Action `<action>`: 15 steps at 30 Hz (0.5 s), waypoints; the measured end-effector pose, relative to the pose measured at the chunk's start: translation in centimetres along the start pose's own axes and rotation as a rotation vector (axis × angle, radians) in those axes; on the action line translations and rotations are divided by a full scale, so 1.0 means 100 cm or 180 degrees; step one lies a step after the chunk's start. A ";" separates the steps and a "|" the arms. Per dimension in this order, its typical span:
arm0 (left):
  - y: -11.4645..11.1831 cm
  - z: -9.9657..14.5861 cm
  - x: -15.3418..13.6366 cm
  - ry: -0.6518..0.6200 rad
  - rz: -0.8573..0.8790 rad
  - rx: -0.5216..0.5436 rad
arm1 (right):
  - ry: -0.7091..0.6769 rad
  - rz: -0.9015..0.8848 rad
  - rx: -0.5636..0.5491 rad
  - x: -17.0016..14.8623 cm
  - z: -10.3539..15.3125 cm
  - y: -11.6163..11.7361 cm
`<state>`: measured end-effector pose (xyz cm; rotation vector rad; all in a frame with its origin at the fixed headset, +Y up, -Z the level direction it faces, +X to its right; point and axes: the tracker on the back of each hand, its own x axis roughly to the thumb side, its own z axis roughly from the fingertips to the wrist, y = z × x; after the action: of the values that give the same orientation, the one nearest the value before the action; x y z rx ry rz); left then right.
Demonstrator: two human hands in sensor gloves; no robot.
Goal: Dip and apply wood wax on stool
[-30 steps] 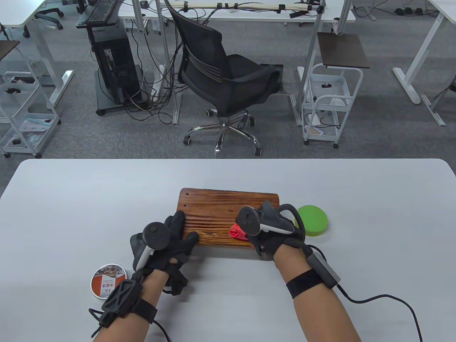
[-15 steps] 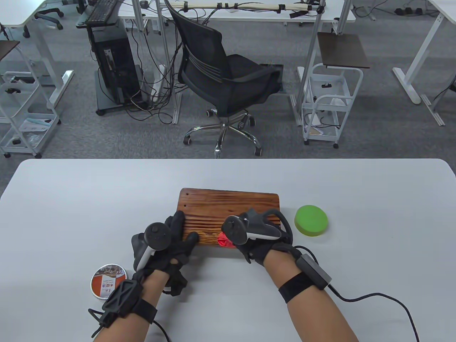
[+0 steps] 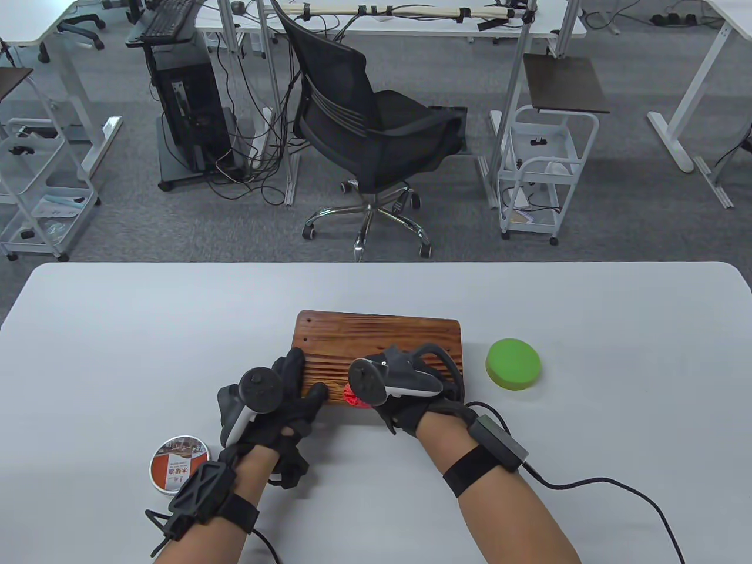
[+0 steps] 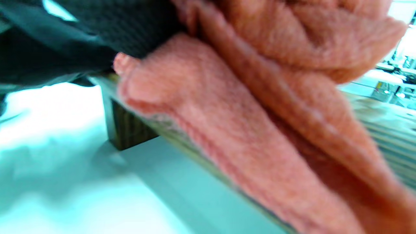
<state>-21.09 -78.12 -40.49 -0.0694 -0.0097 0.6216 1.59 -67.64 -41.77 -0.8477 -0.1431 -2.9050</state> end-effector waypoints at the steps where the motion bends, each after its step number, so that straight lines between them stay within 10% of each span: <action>1: 0.000 0.000 0.000 0.0000 -0.0002 -0.0002 | 0.0174 0.0052 0.0047 -0.006 -0.004 0.000; 15: 0.000 0.000 0.000 0.0001 0.0006 -0.0014 | -0.0055 0.0066 0.0059 0.020 -0.012 -0.005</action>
<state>-21.08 -78.13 -40.49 -0.0739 -0.0106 0.6235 -0.82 -67.50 -41.73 -0.8661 -0.1614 -2.8732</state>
